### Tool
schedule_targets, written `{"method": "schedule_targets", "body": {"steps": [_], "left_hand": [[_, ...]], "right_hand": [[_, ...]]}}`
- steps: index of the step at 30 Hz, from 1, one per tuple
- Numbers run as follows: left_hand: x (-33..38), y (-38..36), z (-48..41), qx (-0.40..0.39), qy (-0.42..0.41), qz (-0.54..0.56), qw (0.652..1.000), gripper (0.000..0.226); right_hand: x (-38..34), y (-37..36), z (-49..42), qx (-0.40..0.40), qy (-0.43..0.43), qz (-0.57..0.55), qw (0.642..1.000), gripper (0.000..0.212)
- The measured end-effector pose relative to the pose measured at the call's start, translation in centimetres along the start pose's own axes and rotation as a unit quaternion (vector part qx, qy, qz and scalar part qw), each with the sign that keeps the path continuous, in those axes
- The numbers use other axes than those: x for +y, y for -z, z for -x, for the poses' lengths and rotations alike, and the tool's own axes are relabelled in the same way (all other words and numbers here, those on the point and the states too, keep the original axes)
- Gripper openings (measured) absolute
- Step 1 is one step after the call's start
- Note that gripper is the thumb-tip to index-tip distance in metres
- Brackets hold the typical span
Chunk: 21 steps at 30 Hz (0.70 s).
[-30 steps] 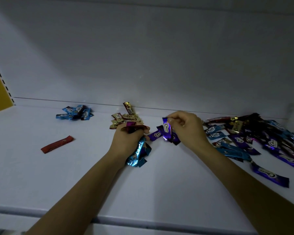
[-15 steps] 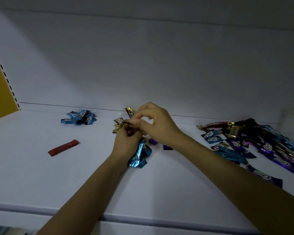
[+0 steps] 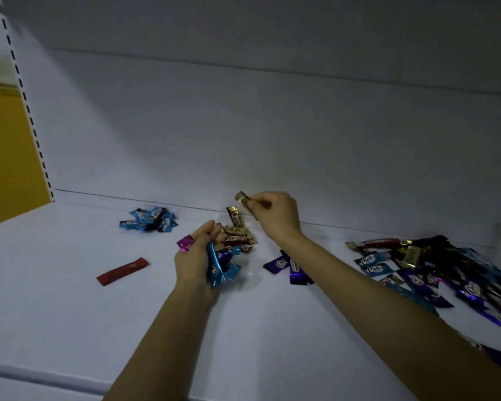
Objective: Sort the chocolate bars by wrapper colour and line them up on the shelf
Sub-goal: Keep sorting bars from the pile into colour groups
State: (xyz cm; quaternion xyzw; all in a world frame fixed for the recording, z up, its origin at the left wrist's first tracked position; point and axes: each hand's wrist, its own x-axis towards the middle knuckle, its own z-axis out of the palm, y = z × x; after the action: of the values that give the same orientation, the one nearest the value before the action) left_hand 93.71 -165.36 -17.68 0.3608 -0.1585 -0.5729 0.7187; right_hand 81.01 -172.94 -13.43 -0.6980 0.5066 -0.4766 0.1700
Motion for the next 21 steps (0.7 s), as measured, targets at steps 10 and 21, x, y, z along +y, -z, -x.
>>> {"method": "schedule_targets", "body": {"steps": [10, 21], "left_hand": [[0.2, -0.2, 0.1, -0.023, -0.019, 0.052, 0.998, 0.03], [-0.3, 0.3, -0.4, -0.008, -0.001, 0.08, 0.997, 0.021]], "right_hand": [[0.4, -2.4, 2.2, -0.083, 0.06, 0.116, 0.988, 0.026], [-1.8, -1.6, 7.9, -0.215, 0.016, -0.123, 0.969, 0.049]]}}
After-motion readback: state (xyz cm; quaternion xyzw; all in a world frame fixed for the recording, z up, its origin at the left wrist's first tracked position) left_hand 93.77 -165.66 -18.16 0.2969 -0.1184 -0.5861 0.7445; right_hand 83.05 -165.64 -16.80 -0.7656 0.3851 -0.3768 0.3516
